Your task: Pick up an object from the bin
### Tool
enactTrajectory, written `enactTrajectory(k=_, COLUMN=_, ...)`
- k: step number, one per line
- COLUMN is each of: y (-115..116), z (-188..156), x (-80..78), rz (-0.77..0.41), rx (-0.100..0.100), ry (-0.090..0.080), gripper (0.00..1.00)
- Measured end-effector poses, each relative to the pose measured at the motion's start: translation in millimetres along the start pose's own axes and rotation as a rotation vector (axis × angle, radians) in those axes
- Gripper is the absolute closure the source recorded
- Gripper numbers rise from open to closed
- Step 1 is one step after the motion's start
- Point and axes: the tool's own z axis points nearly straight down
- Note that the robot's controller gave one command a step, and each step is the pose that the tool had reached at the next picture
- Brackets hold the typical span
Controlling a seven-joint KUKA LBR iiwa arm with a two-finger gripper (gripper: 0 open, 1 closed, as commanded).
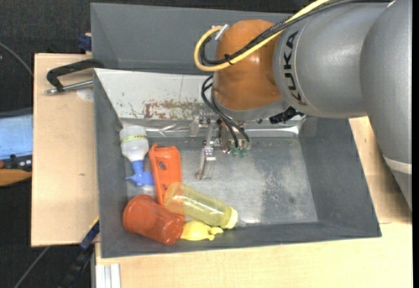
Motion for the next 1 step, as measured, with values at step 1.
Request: enactTrajectory(k=1, y=-0.6, z=-5.0, x=-1.9, rz=0.002, rx=-0.001, ry=-0.008, gripper=0.0)
